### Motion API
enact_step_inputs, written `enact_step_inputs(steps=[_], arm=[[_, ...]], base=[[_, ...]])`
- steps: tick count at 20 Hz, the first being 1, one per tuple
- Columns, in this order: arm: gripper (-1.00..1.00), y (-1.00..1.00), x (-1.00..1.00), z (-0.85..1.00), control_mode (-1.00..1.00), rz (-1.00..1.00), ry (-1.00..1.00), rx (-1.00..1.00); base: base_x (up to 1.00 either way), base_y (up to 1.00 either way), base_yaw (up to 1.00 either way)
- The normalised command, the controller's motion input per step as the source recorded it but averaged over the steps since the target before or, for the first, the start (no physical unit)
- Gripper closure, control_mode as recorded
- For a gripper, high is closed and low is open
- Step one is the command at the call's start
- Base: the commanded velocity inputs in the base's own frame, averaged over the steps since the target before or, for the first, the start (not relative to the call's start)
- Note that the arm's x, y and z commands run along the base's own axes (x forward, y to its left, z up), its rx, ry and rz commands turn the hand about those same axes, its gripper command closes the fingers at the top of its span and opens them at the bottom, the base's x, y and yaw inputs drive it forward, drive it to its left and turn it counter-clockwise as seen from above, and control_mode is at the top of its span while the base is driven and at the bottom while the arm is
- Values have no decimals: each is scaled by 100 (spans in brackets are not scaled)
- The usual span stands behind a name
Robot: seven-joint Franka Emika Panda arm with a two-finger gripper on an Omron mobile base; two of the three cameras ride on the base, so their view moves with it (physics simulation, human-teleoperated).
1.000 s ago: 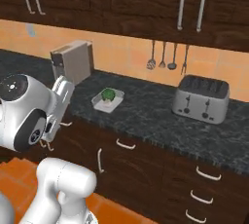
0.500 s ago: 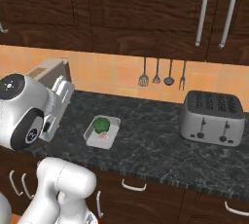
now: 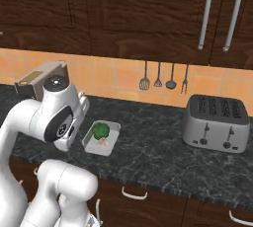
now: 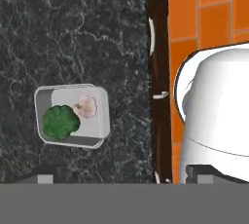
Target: Take the meat container that has the fish and place it on the second highest rack of the freezer. Then take the vegetable container that has the garlic and broccoli and place it on the highest rack of the freezer.
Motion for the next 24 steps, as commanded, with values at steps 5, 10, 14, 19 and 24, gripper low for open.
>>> enact_step_inputs(steps=[5, 10, 14, 19, 24], arm=[[-100, 1, 78, -85, -100, 27, -6, 0], [-100, 24, 90, -46, -100, 20, 12, 6], [-100, 59, 16, -62, -100, 9, 28, -12], [-100, -4, 8, -86, -100, 4, 16, -11], [-100, -20, 26, -26, -100, 7, 10, 2]], base=[[0, 0, 0], [0, 0, 0], [0, 0, 0], [0, 0, 0], [0, 0, 0]])
